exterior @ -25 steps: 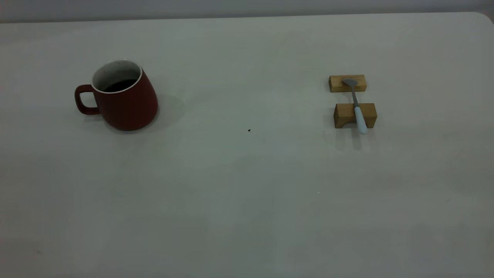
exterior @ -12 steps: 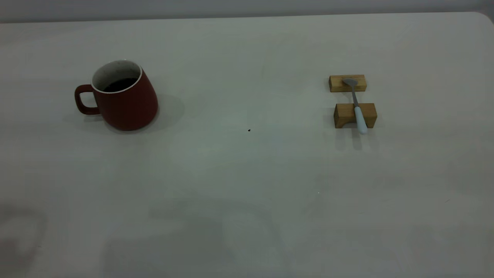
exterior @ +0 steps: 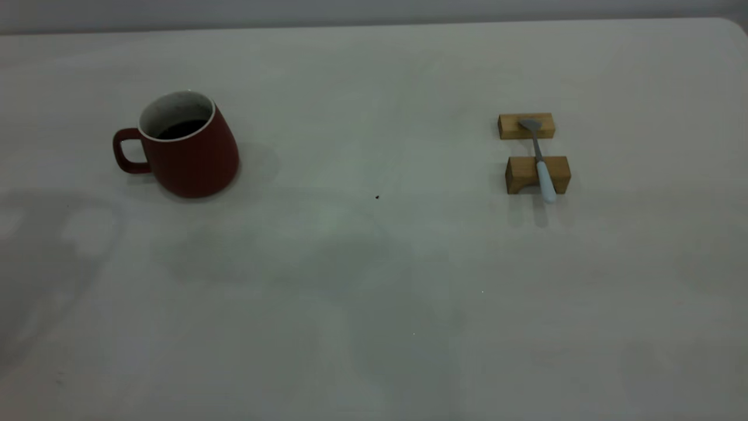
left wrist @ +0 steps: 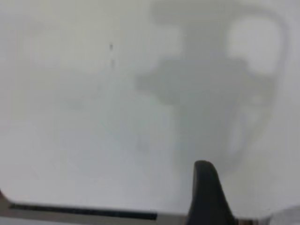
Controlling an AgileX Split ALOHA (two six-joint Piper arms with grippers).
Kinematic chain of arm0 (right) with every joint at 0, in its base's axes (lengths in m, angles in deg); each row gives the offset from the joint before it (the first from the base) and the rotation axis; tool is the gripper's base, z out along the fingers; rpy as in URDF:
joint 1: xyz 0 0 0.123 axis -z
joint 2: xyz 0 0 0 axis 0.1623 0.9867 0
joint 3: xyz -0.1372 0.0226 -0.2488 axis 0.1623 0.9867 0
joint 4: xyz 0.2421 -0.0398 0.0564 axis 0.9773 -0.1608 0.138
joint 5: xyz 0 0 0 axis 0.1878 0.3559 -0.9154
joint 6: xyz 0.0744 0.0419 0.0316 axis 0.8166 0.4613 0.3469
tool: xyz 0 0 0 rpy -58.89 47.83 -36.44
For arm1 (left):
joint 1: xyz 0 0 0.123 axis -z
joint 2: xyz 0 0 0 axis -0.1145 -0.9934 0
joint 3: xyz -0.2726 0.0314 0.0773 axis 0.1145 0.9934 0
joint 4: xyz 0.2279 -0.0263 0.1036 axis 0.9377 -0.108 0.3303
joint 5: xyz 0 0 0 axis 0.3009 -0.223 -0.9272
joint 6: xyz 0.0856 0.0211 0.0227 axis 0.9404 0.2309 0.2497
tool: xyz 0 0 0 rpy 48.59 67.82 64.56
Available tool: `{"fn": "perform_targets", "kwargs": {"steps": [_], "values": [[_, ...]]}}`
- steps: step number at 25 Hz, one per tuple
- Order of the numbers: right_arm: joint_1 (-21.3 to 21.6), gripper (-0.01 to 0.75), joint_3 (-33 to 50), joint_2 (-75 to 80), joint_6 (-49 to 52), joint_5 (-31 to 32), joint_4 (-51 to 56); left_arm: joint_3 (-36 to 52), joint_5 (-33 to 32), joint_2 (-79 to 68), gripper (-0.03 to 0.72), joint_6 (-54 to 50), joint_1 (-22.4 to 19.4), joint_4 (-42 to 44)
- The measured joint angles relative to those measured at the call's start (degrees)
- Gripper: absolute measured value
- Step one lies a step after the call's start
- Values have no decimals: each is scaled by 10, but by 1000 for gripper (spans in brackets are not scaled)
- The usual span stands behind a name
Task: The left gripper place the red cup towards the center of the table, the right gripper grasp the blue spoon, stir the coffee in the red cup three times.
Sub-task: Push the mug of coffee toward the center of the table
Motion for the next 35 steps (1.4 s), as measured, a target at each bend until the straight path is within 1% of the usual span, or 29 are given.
{"fn": "perform_targets", "kwargs": {"steps": [4,7,10,12,15,18,22,25,33,35], "values": [[0,237,0,0,0,0,0,-116,-10,-133,555,38,-11,-1],[0,237,0,0,0,0,0,-216,-58,-225,555,92,-14,-11],[0,237,0,0,0,0,0,-302,-102,-296,555,190,-14,-38],[0,237,0,0,0,0,0,-338,-107,-322,555,285,-14,-57],[0,237,0,0,0,0,0,-353,-96,-345,555,423,-11,-77],[0,237,0,0,0,-1,0,-354,-89,-362,555,559,-11,-123],[0,237,0,0,0,-1,0,-354,-88,-381,555,700,-11,-178],[0,237,0,0,0,-1,0,-354,-83,-400,555,757,-9,-214],[0,237,0,0,0,-1,0,-354,-41,-438,555,800,3,-218],[0,237,0,0,0,-1,0,-354,-21,-446,555,811,7,-218]]}}
